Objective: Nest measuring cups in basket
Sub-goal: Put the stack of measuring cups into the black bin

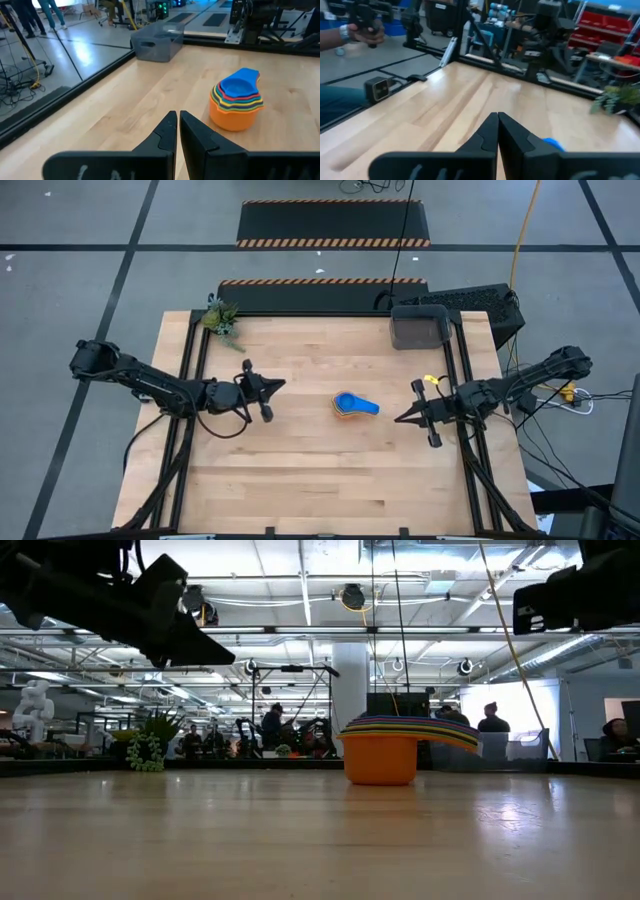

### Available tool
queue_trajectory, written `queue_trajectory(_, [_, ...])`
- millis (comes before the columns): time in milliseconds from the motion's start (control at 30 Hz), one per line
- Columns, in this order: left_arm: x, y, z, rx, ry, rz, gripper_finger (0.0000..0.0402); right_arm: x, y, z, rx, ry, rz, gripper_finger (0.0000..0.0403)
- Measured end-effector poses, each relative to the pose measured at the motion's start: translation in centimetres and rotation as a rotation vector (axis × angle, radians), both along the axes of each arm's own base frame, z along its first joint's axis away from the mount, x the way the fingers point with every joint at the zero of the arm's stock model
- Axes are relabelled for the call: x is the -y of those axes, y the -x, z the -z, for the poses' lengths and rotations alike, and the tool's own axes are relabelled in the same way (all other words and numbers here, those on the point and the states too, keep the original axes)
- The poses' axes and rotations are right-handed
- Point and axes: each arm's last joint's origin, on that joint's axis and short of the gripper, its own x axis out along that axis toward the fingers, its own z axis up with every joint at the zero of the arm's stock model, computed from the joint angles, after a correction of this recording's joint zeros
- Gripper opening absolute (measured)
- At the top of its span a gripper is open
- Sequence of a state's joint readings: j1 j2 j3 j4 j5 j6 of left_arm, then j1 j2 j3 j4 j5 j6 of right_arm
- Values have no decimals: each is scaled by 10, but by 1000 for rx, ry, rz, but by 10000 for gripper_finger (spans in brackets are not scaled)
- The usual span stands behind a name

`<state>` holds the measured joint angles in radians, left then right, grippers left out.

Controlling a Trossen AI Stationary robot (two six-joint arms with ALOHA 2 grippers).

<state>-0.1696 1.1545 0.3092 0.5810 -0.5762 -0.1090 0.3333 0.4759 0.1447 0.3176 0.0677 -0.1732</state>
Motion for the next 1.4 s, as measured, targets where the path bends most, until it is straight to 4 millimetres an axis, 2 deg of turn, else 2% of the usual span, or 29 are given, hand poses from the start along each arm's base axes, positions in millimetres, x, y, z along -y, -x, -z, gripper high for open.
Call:
queue_trajectory(267, [2,3,5,1,35,3,23,0,3,15,-28,-83,-35,0])
queue_trajectory(433, [5,3,5,4,41,16,24,0,4,10,35,-126,-36,0])
queue_trajectory(800, [5,3,5,2,39,16,24,1,7,5,92,-94,-40,0])
queue_trajectory(1400, [5,3,5,2,40,14,24,7,25,-5,206,-99,-42,0])
